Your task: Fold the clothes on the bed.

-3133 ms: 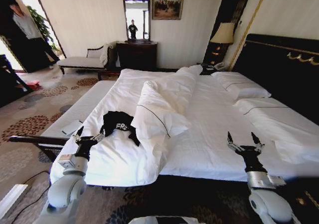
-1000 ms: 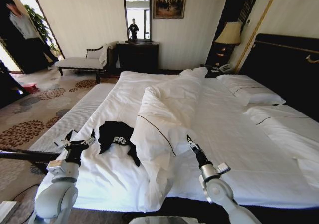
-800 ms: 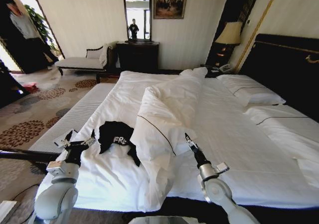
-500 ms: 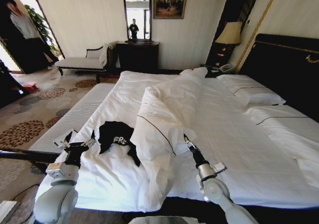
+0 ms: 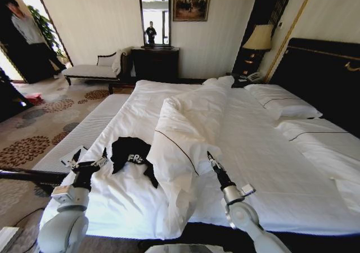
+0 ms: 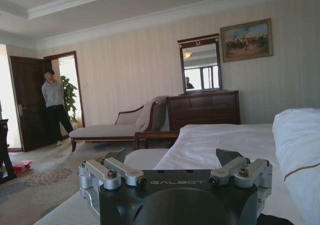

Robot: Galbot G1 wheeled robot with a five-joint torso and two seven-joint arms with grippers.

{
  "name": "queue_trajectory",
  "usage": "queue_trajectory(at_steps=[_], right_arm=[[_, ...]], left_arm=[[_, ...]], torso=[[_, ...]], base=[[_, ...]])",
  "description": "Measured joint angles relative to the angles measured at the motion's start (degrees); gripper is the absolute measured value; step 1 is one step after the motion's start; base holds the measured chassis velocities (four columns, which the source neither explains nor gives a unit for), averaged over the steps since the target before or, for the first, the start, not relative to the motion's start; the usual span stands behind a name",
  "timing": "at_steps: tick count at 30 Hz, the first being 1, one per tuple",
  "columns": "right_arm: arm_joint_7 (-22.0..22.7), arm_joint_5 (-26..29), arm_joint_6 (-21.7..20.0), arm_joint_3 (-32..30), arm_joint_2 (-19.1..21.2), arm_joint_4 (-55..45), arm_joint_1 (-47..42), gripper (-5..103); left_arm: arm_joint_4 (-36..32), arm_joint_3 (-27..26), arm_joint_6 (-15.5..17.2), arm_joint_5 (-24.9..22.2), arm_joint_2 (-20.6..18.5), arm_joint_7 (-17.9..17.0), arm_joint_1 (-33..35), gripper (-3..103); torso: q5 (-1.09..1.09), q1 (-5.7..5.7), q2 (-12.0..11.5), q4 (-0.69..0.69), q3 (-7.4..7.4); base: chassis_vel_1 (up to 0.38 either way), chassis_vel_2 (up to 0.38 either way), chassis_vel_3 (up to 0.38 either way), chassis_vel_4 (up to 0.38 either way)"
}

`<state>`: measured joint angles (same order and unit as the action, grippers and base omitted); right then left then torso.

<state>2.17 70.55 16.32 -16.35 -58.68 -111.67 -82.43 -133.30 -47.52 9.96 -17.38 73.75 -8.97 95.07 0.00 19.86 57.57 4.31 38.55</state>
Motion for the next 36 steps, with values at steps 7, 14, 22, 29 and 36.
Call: queue_trajectory(at_steps=[7, 14, 22, 29, 36], right_arm=[[0.17, -1.27, 0.63, -0.31, -0.75, 0.26, -0.28, 26], [0.69, -1.45, 2.46, -2.55, -2.50, -2.00, -1.83, 2], [2.88, -0.70, 5.58, -11.10, -8.37, -10.56, -8.64, 0], [6.64, 1.97, 7.70, -19.91, -12.20, -15.44, -12.51, 0], [8.11, 2.97, 9.29, -24.17, -13.52, -17.98, -13.69, 0]], left_arm=[[0.13, -0.07, -0.08, -0.04, -0.17, -0.15, -0.15, 100], [0.50, 0.17, -0.10, -0.21, -0.23, -0.26, -0.79, 100], [1.30, 1.10, -0.15, -1.03, -0.18, -0.32, -2.77, 100], [3.78, 2.32, -0.26, -1.82, -0.50, -0.70, -5.59, 100], [4.66, 2.40, -0.57, -1.88, 0.31, -0.95, -6.14, 100]], torso=[[0.00, 0.00, 0.00, 0.00, 0.00], [-0.01, 0.00, 0.00, 0.00, 0.00], [0.00, 0.00, 0.00, -0.01, 0.00], [0.01, 0.00, 0.00, 0.01, 0.00], [0.00, 0.00, 0.00, -0.02, 0.00]], base=[[0.000, 0.000, 0.000, 0.000], [0.000, 0.000, 0.000, 0.000], [0.000, 0.000, 0.000, 0.000], [0.000, 0.000, 0.000, 0.000], [0.000, 0.000, 0.000, 0.000]])
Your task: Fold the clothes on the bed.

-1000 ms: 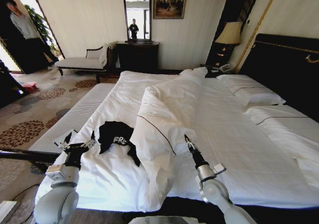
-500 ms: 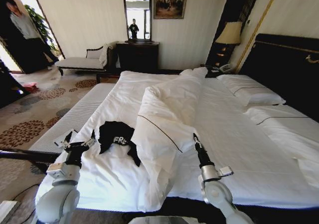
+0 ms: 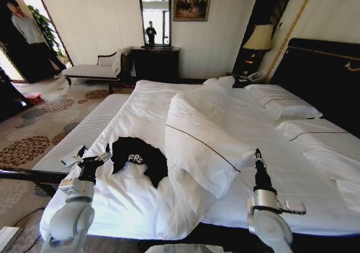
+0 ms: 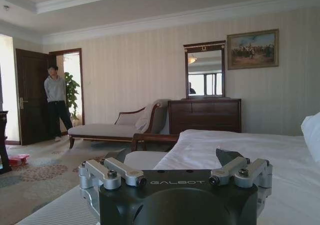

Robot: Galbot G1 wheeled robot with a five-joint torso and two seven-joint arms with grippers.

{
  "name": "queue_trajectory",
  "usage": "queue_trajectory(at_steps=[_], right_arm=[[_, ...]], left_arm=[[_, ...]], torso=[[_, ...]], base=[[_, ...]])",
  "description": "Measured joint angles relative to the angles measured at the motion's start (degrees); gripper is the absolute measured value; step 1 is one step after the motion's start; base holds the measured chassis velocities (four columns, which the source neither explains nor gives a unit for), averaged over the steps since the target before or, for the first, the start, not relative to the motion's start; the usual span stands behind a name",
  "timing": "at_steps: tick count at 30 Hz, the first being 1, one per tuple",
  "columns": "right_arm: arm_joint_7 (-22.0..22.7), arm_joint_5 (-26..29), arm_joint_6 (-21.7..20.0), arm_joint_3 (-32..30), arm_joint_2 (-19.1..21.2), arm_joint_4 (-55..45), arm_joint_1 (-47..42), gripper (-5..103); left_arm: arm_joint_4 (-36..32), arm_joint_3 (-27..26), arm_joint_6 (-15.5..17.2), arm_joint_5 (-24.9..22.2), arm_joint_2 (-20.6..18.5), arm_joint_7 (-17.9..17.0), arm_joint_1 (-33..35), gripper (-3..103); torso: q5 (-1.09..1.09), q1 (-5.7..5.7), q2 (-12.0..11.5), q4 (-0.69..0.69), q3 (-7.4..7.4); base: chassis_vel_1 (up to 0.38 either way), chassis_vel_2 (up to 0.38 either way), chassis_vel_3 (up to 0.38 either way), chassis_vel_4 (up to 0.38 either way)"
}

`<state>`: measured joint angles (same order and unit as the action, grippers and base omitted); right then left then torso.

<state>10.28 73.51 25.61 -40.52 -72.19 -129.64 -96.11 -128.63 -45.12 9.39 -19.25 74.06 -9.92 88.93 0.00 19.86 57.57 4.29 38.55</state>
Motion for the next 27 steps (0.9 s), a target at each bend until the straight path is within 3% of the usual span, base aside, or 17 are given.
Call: queue_trajectory(at_steps=[7, 17, 27], right_arm=[[0.99, 1.29, 0.88, -5.97, -2.75, -1.31, -1.90, 0], [0.49, 6.61, 2.27, -17.27, -3.57, -0.45, -8.12, 0], [0.55, 8.25, 3.23, -23.89, -4.35, -0.19, -12.20, 0]], left_arm=[[0.45, -0.59, -0.05, -0.42, 0.27, -0.39, -0.55, 100], [3.55, 1.00, 0.13, -2.24, -1.43, -0.57, -3.99, 100], [6.22, 2.54, 0.22, -3.93, -2.73, -0.59, -6.47, 100]], torso=[[0.00, 0.00, 0.00, 0.02, 0.00], [0.00, 0.00, 0.00, 0.02, 0.00], [0.00, 0.00, 0.00, 0.03, 0.00]], base=[[0.000, 0.000, 0.000, 0.000], [0.000, 0.000, 0.000, 0.000], [0.000, 0.000, 0.000, 0.000]])
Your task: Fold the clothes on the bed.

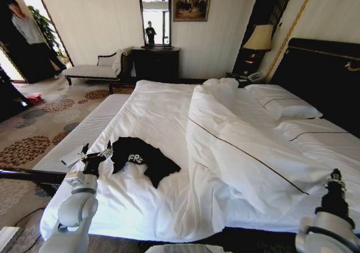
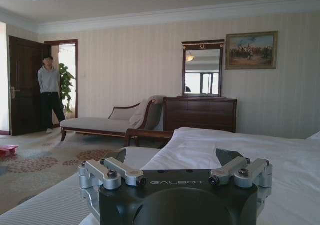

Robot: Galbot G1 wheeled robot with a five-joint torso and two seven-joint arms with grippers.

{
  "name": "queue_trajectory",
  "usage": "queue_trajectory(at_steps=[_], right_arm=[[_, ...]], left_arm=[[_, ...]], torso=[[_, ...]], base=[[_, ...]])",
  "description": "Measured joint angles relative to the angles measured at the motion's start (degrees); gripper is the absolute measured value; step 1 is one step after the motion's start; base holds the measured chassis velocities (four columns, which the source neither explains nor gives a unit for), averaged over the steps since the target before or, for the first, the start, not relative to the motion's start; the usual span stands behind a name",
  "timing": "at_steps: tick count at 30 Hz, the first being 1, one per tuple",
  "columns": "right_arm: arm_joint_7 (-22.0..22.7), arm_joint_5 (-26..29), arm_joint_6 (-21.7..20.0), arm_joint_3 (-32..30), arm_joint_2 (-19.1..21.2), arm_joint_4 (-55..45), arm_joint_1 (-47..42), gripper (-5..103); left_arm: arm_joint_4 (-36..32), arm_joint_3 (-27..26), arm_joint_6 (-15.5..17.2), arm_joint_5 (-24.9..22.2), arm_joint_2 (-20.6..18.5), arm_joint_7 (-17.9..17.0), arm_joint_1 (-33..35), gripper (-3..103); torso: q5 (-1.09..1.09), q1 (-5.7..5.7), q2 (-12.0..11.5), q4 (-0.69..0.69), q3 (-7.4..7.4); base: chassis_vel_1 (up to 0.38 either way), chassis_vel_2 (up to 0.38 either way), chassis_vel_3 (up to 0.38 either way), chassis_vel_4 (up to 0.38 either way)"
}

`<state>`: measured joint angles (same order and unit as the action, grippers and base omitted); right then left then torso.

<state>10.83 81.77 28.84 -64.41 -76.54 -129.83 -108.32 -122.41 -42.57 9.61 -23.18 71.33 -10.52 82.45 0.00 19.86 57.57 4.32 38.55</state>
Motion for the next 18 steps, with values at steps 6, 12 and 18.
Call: queue_trajectory(at_steps=[6, 12, 18], right_arm=[[1.46, -0.91, 0.20, -4.68, -0.53, 0.19, -2.55, 0], [2.84, -0.56, 0.66, -9.34, -1.02, 1.01, -4.63, 0], [4.84, -0.36, 1.61, -14.06, -3.06, 1.09, -7.89, 0]], left_arm=[[1.23, 0.78, 0.02, -1.12, -0.95, 0.01, -1.31, 100], [2.26, 1.04, 0.02, -2.02, -1.43, 0.14, -2.51, 100], [3.77, 2.14, -0.13, -2.93, -1.13, 0.42, -4.32, 100]], torso=[[0.00, 0.00, 0.00, -0.01, 0.00], [0.00, 0.00, 0.00, 0.00, 0.00], [0.00, 0.00, 0.00, 0.01, 0.00]], base=[[0.000, 0.000, 0.000, 0.000], [0.000, 0.000, 0.000, 0.000], [0.000, 0.000, 0.000, 0.000]])
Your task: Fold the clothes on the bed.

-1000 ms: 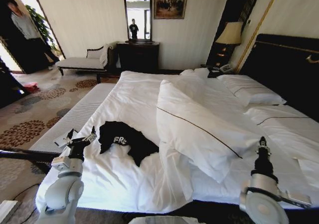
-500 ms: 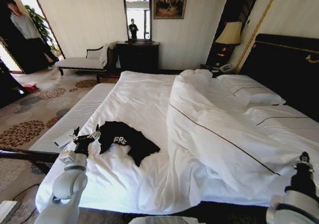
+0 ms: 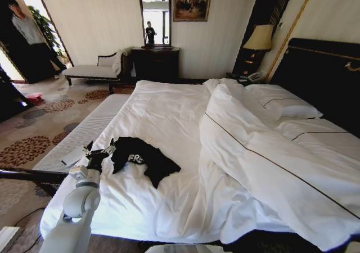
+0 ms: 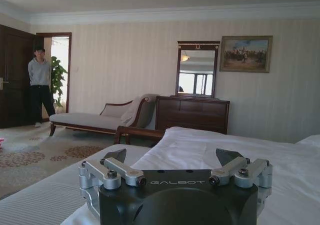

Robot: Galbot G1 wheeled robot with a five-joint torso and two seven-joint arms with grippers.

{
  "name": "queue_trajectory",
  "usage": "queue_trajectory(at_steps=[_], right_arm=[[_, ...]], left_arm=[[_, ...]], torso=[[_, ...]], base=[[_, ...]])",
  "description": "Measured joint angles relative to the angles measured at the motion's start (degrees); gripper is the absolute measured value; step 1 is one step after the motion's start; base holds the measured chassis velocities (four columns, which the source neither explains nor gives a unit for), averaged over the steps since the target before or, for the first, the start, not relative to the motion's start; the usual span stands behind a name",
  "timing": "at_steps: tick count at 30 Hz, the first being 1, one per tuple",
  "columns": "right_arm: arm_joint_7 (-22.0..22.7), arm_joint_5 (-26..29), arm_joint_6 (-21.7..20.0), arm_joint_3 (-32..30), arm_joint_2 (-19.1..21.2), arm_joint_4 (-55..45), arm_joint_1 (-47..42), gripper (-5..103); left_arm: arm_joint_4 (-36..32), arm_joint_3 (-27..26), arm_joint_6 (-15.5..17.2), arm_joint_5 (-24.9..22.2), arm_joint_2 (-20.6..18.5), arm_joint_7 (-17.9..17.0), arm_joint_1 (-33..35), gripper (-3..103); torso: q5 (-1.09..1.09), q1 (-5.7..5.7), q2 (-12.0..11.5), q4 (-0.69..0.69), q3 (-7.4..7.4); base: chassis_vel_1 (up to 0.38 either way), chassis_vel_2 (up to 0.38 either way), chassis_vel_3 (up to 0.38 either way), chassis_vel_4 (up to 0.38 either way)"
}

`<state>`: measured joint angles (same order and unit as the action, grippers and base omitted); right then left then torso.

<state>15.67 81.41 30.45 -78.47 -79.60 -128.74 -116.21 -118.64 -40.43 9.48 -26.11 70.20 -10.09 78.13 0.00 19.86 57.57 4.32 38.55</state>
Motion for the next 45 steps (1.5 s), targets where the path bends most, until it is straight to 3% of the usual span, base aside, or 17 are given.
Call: queue_trajectory(at_steps=[13, 23, 32, 45], right_arm=[[10.89, -4.93, 2.10, -7.75, -7.91, -2.21, -7.32, 0], [16.21, -10.34, 3.26, -8.80, -12.48, 1.05, -8.89, 0], [19.81, -14.45, 3.48, -9.40, -12.52, 6.87, -9.00, 0], [24.63, -20.80, 1.22, -1.92, -12.75, 6.85, -8.77, 0]], left_arm=[[3.86, 2.78, -1.05, -2.29, 0.40, 0.96, -3.75, 100], [5.28, 4.06, -1.67, -3.34, -0.35, 1.01, -4.99, 100], [5.27, 4.60, -1.85, -3.95, -0.50, 0.93, -5.23, 100], [5.40, 4.14, -2.17, -4.07, -1.00, 0.72, -4.70, 100]], torso=[[0.01, 0.00, 0.00, -0.01, 0.00], [0.00, 0.00, 0.00, -0.01, 0.00], [0.00, 0.00, 0.00, -0.02, 0.00], [0.02, 0.00, 0.00, 0.00, 0.00]], base=[[0.000, 0.000, 0.000, 0.000], [0.000, 0.000, 0.000, 0.000], [0.000, 0.000, 0.000, 0.000], [0.000, 0.000, 0.000, 0.000]])
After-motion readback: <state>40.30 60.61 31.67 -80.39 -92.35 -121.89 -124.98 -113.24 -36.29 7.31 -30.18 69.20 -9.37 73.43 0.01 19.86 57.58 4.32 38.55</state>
